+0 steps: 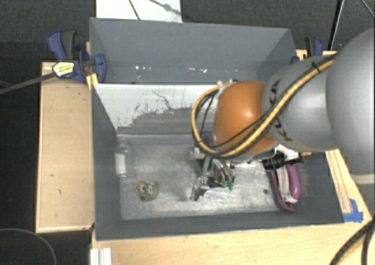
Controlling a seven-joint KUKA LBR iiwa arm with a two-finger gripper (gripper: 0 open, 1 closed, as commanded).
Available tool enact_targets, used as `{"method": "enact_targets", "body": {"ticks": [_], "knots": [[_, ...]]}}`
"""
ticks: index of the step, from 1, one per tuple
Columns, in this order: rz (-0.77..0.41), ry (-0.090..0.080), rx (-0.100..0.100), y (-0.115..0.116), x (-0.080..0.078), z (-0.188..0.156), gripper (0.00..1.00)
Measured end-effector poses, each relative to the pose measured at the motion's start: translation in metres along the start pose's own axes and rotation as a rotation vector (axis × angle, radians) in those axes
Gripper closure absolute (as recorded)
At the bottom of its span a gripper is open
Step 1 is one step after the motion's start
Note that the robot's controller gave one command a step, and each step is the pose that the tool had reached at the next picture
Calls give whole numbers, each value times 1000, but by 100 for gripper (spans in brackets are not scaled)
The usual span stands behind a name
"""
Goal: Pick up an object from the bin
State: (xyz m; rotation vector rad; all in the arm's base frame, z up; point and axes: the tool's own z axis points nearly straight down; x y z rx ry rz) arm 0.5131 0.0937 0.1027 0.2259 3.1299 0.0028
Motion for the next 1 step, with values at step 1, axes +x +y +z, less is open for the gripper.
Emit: {"method": "enact_targets", "body": {"ticks": [1], "knots": [[-436, 4, 0, 22, 17, -2, 0]]}}
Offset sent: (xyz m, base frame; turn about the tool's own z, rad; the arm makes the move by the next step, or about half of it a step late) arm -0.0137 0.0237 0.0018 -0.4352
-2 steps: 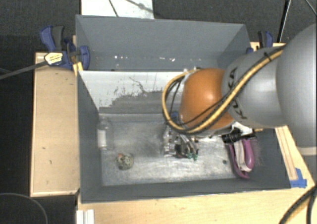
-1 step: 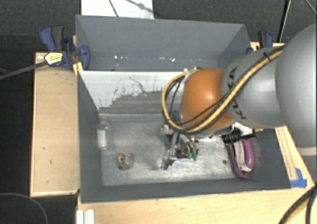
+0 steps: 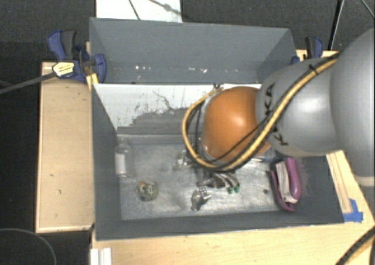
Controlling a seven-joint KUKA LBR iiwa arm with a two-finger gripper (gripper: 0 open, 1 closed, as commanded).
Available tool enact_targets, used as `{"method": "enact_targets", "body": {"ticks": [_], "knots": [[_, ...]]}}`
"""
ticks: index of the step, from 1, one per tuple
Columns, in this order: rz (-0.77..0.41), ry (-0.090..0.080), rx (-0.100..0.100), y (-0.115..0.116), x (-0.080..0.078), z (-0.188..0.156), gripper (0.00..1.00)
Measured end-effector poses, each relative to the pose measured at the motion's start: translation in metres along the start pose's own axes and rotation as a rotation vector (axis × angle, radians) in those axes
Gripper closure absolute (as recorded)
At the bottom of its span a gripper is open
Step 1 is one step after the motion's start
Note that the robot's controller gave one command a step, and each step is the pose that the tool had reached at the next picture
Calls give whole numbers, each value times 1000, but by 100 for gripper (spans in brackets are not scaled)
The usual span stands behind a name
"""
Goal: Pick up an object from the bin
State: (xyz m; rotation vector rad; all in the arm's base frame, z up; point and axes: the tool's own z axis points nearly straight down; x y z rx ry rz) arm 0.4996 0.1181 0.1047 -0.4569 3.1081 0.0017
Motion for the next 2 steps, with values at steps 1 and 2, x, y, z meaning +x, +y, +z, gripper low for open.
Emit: {"method": "enact_targets", "body": {"ticks": [1, 2], "knots": [[-62, -4, 3, -48, 12, -24, 0], [-418, -2, 1, -97, -26, 9, 0]]}}
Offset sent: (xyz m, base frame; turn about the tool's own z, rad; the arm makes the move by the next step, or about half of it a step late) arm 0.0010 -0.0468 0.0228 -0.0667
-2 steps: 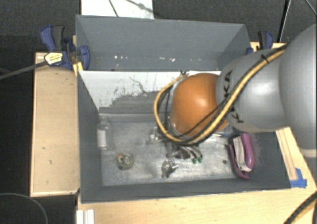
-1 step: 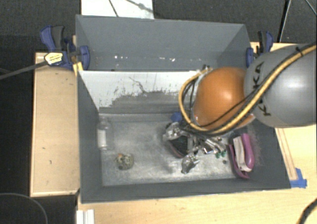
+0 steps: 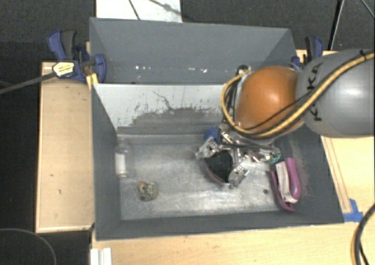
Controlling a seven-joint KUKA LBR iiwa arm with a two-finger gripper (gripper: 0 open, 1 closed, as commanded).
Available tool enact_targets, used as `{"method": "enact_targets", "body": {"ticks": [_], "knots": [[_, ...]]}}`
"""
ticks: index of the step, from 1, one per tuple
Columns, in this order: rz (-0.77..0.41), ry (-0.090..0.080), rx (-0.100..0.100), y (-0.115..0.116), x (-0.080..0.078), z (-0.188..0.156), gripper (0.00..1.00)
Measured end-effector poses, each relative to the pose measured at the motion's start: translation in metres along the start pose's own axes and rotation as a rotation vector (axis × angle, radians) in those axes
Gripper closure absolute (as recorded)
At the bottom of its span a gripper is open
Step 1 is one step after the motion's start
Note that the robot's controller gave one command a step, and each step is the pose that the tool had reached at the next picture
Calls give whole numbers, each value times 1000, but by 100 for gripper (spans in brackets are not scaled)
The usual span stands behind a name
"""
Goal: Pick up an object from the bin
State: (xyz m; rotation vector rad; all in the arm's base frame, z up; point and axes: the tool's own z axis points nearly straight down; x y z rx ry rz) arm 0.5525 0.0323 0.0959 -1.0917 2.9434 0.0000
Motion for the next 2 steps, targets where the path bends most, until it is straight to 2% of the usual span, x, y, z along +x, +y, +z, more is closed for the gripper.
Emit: {"method": "enact_targets", "body": {"ticks": [1, 2], "knots": [[7, 0, -2, 1, -1, 0, 100], [9, 2, -3, 2, 0, 0, 0]]}}
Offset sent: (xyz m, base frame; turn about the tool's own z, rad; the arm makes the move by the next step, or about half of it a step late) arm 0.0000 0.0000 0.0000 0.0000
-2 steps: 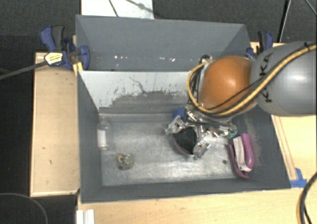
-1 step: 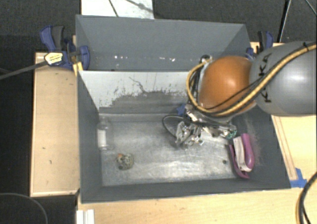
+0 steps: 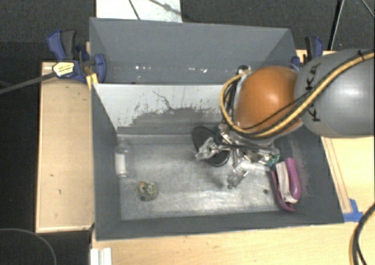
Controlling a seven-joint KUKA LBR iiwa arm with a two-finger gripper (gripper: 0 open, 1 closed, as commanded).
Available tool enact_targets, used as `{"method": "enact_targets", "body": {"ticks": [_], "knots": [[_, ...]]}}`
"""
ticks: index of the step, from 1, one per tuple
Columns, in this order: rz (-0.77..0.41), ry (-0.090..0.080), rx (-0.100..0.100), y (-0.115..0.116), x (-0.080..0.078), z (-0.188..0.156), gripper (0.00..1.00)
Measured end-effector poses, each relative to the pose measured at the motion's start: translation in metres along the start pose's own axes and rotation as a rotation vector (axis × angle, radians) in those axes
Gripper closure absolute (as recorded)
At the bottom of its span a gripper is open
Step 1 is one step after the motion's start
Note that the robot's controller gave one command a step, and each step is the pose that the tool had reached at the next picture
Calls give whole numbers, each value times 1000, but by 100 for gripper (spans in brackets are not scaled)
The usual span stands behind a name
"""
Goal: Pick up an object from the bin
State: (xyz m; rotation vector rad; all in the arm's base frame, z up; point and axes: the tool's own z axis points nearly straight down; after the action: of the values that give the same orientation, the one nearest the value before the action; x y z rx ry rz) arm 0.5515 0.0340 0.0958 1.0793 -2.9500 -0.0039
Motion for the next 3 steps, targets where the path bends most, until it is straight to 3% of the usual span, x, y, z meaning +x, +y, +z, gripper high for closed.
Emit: {"method": "enact_targets", "body": {"ticks": [1, 2, 3], "knots": [[109, -5, 1, -5, -7, -3, 0], [288, -7, 3, -30, -21, 10, 0], [290, -4, -3, -28, -22, 9, 100]]}}
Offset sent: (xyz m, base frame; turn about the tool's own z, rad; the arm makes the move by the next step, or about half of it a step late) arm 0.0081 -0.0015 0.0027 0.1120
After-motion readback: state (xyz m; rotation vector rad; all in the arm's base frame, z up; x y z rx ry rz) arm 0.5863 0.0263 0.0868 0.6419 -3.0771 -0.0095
